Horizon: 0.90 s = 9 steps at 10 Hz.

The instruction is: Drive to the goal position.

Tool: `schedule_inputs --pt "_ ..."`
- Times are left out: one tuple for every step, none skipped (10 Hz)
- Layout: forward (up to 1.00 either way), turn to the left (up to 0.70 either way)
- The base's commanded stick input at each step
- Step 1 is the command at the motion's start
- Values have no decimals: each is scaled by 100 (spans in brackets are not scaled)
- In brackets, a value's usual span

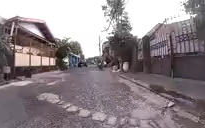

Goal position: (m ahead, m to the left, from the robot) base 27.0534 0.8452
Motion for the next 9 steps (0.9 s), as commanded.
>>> schedule_inputs --pt "70 0" --pt "70 0" --pt "70 0" --pt "70 0" --pt "70 0" --pt "70 0" --pt "70 0" --pt "70 0" --pt "70 0"
